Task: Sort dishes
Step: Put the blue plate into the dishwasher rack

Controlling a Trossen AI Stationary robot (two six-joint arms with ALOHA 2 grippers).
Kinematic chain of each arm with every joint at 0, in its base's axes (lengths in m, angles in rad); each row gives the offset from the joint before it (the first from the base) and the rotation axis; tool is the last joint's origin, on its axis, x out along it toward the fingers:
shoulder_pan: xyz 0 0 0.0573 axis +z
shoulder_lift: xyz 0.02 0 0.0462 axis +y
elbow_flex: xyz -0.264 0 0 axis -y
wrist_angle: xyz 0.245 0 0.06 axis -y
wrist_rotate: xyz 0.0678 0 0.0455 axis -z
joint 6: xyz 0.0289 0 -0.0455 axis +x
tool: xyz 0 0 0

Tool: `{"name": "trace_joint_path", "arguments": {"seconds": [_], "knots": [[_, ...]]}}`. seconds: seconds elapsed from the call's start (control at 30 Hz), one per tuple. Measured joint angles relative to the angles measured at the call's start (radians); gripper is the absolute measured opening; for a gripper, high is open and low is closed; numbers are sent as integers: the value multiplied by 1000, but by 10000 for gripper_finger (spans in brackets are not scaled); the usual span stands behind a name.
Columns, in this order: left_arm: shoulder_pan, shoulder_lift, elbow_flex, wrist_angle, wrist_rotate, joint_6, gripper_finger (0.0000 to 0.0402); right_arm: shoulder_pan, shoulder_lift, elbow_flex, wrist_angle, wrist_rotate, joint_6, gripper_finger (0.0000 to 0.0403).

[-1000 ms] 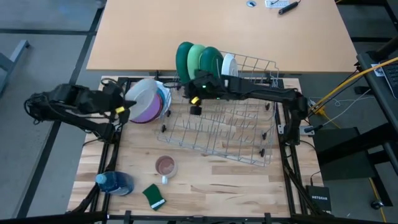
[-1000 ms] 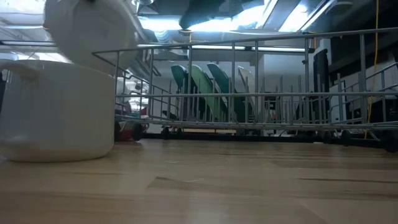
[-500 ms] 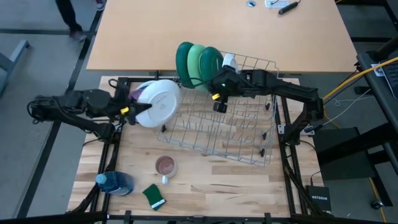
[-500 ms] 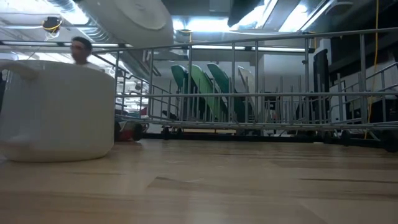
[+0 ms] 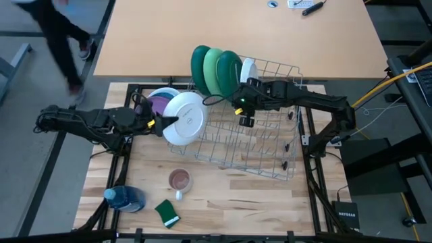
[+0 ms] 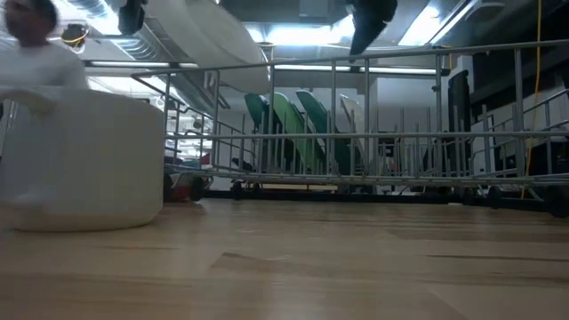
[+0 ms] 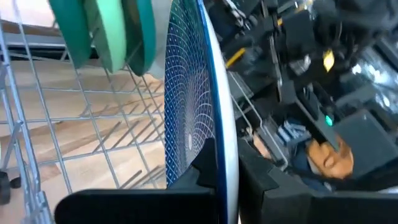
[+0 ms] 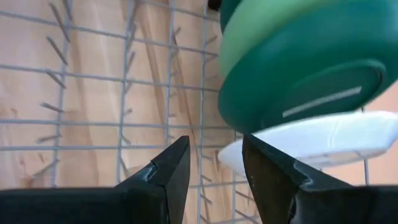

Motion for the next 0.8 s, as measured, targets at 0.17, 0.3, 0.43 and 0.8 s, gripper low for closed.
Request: {"name": "trace_joint_path", "arguments": {"seconds": [0.17,0.3,0.43,0.8], "knots": [[0,23,-30,18,-66,-74,9,0,-55,-118,41,43,29,152],[12,56,-35,17,-80,-106,9,0,-106,-216,85,59,50,152],[33,97,-34,37,-80,-119,9,0,-161,-322,146,59,74,152],[84,255,-33,89,-55,-160,15,0,-246,-589,269,52,181,152]]}}
